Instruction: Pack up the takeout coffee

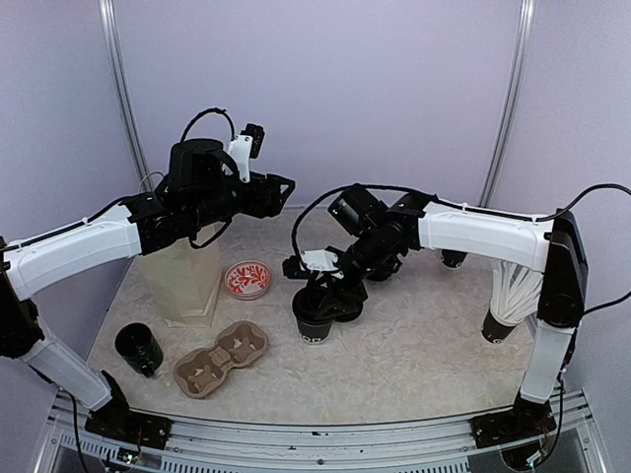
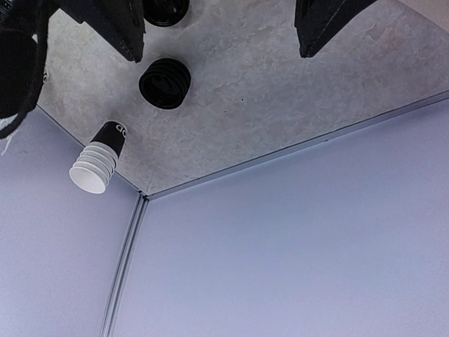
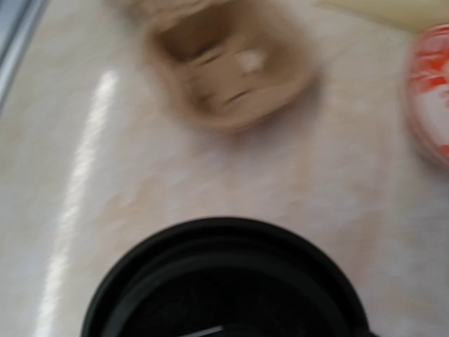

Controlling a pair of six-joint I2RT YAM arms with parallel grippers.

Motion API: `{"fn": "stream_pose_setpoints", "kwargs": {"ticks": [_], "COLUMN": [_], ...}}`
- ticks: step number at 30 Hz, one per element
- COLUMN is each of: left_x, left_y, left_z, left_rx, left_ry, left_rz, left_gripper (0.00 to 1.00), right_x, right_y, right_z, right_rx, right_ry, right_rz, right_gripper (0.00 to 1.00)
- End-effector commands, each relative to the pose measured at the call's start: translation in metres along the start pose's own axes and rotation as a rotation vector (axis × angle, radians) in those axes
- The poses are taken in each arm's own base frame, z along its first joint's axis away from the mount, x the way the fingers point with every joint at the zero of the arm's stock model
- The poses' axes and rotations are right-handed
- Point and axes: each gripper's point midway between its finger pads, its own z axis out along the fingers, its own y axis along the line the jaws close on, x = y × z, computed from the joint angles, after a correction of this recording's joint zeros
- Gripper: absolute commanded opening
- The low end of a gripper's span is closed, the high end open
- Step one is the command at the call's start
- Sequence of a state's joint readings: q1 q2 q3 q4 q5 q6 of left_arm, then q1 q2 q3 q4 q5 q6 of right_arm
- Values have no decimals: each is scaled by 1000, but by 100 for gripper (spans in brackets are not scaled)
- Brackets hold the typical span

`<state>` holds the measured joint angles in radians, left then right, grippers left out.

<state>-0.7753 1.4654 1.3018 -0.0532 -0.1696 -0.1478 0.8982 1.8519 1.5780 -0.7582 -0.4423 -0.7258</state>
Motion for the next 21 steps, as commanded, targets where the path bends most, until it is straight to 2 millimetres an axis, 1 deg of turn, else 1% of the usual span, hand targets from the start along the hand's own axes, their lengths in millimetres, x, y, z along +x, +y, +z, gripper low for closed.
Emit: {"fn": "stream_pose_setpoints", "kwargs": {"ticks": [1, 4, 8, 12, 15, 16, 21], "left_x": [-9, -12, -14, -16, -16, -16, -14], "left_y": [6, 8, 9, 10, 11, 11, 10], "left_z": [-9, -12, -14, -16, -17, -17, -15], "left_rx": [-22, -28, -33, -38, -38, -38, -32], "left_ry": [-19, -26, -33, -36, -37, -38, -32], "left_rz": [17, 19, 21, 27, 27, 26, 26], "left_gripper": [72, 72, 72, 72, 72, 72, 72], "right_x": [-3, -3, 10, 27, 38, 45, 60], "right_y": [-49, -79, -119, -149, -167, -172, -184], "right_z": [-4, -7, -8, -9, -11, -9, -4], "right_rx": [89, 147, 221, 259, 277, 279, 276], "right_ry": [-21, -35, -1, 2, -2, 4, 11], "right_rz": [98, 141, 215, 319, 384, 409, 479], "right_gripper": [70, 70, 70, 70, 70, 71, 73]}}
